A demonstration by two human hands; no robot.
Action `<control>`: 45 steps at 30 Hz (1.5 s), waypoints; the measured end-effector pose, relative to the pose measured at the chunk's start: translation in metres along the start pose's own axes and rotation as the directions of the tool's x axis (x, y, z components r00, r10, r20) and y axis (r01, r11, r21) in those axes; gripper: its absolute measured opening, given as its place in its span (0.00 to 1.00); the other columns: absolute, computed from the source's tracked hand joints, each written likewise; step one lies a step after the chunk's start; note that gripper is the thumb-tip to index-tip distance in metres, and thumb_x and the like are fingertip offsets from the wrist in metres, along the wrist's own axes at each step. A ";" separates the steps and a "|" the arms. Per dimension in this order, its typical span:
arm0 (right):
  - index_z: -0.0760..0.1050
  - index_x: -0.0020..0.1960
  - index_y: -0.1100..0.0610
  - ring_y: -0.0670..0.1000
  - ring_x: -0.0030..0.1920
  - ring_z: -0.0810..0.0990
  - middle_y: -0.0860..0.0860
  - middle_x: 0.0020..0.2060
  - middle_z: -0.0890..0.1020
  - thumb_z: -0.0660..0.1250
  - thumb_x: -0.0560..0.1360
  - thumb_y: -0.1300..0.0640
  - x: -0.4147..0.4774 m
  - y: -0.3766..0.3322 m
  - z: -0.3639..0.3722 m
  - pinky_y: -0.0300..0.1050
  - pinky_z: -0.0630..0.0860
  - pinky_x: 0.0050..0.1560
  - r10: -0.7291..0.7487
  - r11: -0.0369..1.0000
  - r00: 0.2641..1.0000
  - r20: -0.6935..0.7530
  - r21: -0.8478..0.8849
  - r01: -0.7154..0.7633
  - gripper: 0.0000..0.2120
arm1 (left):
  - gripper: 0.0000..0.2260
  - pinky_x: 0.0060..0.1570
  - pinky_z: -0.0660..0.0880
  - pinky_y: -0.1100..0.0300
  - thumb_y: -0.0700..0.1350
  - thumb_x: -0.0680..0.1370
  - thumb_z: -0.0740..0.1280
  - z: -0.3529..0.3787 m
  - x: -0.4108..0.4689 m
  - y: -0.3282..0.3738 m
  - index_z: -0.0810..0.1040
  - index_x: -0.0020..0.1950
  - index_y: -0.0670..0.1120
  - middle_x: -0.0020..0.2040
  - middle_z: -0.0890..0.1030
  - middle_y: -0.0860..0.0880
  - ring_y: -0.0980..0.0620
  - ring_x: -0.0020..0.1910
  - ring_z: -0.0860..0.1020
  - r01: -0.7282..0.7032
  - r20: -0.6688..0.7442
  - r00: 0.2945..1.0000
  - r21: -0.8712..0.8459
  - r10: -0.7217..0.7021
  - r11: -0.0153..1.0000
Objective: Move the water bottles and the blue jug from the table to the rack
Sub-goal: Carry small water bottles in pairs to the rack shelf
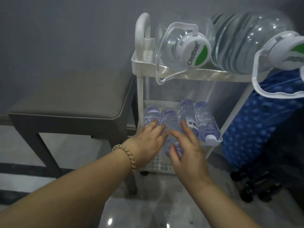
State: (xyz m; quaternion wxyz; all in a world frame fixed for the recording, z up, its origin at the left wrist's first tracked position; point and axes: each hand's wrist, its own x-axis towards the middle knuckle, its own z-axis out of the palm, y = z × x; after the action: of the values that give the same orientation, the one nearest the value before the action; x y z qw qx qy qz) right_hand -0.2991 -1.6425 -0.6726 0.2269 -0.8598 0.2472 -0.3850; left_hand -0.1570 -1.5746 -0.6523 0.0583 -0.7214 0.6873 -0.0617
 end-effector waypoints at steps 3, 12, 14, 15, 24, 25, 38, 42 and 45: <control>0.70 0.67 0.55 0.51 0.74 0.57 0.54 0.72 0.64 0.73 0.69 0.58 -0.001 0.006 0.012 0.46 0.57 0.72 -0.095 0.992 0.992 0.088 -0.072 0.101 0.29 | 0.24 0.67 0.62 0.39 0.42 0.79 0.56 0.005 0.007 -0.005 0.57 0.74 0.36 0.74 0.58 0.35 0.34 0.73 0.54 -0.031 -0.082 0.996 0.030 0.034 0.999; 0.63 0.71 0.54 0.61 0.71 0.63 0.59 0.70 0.67 0.74 0.64 0.71 0.010 0.028 0.034 0.63 0.65 0.67 -0.180 0.934 0.975 0.128 -0.288 0.211 0.40 | 0.26 0.73 0.48 0.45 0.43 0.81 0.52 0.016 0.017 -0.017 0.47 0.76 0.39 0.77 0.50 0.40 0.41 0.75 0.45 0.014 -0.078 0.997 0.058 -0.010 0.998; 0.62 0.71 0.53 0.62 0.70 0.65 0.59 0.69 0.68 0.76 0.63 0.70 0.020 0.031 0.039 0.62 0.60 0.69 -0.128 0.903 0.984 0.122 -0.396 0.167 0.42 | 0.24 0.72 0.51 0.40 0.42 0.79 0.50 0.021 0.021 -0.017 0.58 0.74 0.37 0.73 0.61 0.36 0.38 0.74 0.55 -0.021 -0.151 0.988 0.128 0.040 0.992; 0.62 0.71 0.53 0.62 0.69 0.66 0.60 0.69 0.69 0.76 0.63 0.68 0.024 0.033 0.042 0.62 0.58 0.69 -0.103 0.886 0.989 0.109 -0.442 0.141 0.42 | 0.24 0.71 0.50 0.37 0.43 0.77 0.49 0.023 0.022 -0.016 0.65 0.71 0.37 0.70 0.67 0.36 0.37 0.72 0.59 0.022 -0.181 0.983 0.197 0.014 0.980; 0.61 0.74 0.57 0.63 0.71 0.62 0.64 0.70 0.65 0.71 0.68 0.51 0.034 0.050 0.062 0.63 0.50 0.70 0.036 0.769 0.991 0.131 -0.637 0.056 0.38 | 0.28 0.71 0.37 0.44 0.47 0.80 0.51 0.012 0.037 0.008 0.45 0.76 0.39 0.74 0.56 0.32 0.37 0.74 0.54 0.307 -0.191 0.942 0.169 -0.275 0.937; 0.61 0.73 0.57 0.63 0.71 0.63 0.64 0.70 0.66 0.72 0.66 0.50 0.033 0.050 0.063 0.62 0.51 0.70 0.035 0.777 0.991 0.127 -0.627 0.053 0.39 | 0.28 0.71 0.39 0.44 0.47 0.80 0.51 0.012 0.037 0.007 0.45 0.76 0.38 0.74 0.56 0.32 0.37 0.74 0.55 0.295 -0.182 0.947 0.171 -0.264 0.940; 0.60 0.74 0.56 0.62 0.72 0.61 0.63 0.71 0.65 0.76 0.63 0.49 0.029 0.046 0.061 0.63 0.48 0.70 0.061 0.772 0.987 0.146 -0.634 0.046 0.45 | 0.27 0.70 0.53 0.47 0.44 0.72 0.57 0.042 0.033 0.005 0.65 0.71 0.41 0.67 0.70 0.34 0.36 0.67 0.68 0.322 -0.338 0.900 0.086 -0.277 0.943; 0.59 0.74 0.56 0.61 0.72 0.59 0.62 0.72 0.62 0.74 0.65 0.47 0.032 0.037 0.054 0.63 0.47 0.71 0.057 0.772 0.985 0.160 -0.632 0.058 0.44 | 0.30 0.70 0.50 0.47 0.47 0.70 0.61 0.041 0.032 0.005 0.63 0.72 0.41 0.68 0.69 0.35 0.37 0.68 0.66 0.328 -0.328 0.900 0.074 -0.287 0.942; 0.62 0.73 0.57 0.61 0.71 0.62 0.62 0.72 0.64 0.74 0.64 0.51 0.030 0.019 0.038 0.63 0.50 0.70 0.085 0.798 0.987 0.139 -0.602 0.016 0.41 | 0.32 0.71 0.50 0.44 0.49 0.74 0.63 0.031 0.020 0.012 0.56 0.74 0.39 0.71 0.65 0.35 0.37 0.71 0.62 0.320 -0.294 0.907 0.015 -0.301 0.947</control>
State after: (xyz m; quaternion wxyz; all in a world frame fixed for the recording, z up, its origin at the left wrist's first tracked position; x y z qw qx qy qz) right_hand -0.2567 -1.6675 -0.6895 -0.0314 -0.9105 0.3533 -0.2128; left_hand -0.1627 -1.5949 -0.6843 -0.0303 -0.8026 0.5626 -0.1961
